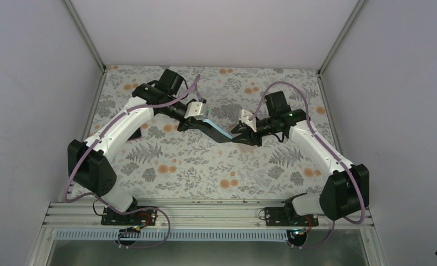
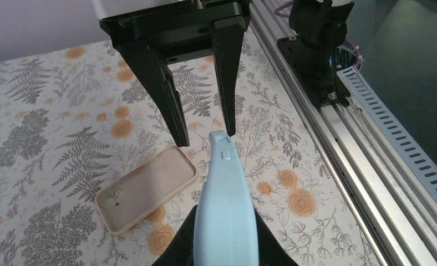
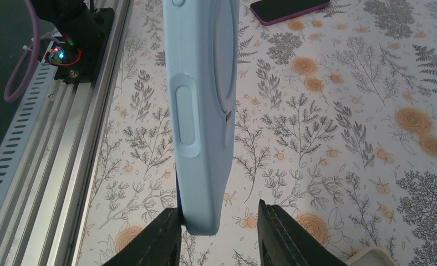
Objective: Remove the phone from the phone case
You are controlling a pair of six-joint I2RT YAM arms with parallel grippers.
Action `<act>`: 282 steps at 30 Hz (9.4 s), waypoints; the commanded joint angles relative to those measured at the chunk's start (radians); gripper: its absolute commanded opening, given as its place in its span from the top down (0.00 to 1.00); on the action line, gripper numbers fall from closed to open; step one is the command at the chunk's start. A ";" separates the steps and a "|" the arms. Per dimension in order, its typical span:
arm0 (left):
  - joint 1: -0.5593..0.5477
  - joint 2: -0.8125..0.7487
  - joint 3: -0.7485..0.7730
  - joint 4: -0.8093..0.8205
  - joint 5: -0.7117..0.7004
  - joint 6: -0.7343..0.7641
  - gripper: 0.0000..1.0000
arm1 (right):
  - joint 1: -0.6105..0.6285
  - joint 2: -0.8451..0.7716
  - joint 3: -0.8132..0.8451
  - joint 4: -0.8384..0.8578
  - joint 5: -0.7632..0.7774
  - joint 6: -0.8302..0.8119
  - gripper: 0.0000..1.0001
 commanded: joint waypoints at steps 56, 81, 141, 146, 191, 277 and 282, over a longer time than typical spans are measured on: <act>-0.100 0.062 0.131 -0.376 0.365 0.244 0.98 | 0.002 -0.006 0.010 0.552 0.447 0.221 0.56; -0.124 0.077 0.154 -0.376 0.353 0.230 0.98 | -0.020 -0.025 -0.017 0.589 0.407 0.256 0.57; 0.294 0.223 0.317 -0.376 0.709 0.171 0.98 | 0.230 -0.157 0.032 0.459 0.352 0.360 0.41; 0.293 0.196 0.312 -0.375 0.749 0.157 0.98 | 0.199 -0.135 -0.005 0.502 0.295 0.382 0.42; 0.237 0.208 0.441 -0.370 0.820 0.065 0.98 | 0.116 0.067 0.091 0.589 -0.034 0.511 0.47; 0.294 0.249 0.622 -0.247 0.423 -0.044 0.20 | 0.169 0.092 0.313 0.554 -0.161 0.690 0.97; 0.292 0.017 0.361 0.262 0.028 -0.324 0.06 | 0.007 0.041 0.271 0.454 -0.209 0.634 0.97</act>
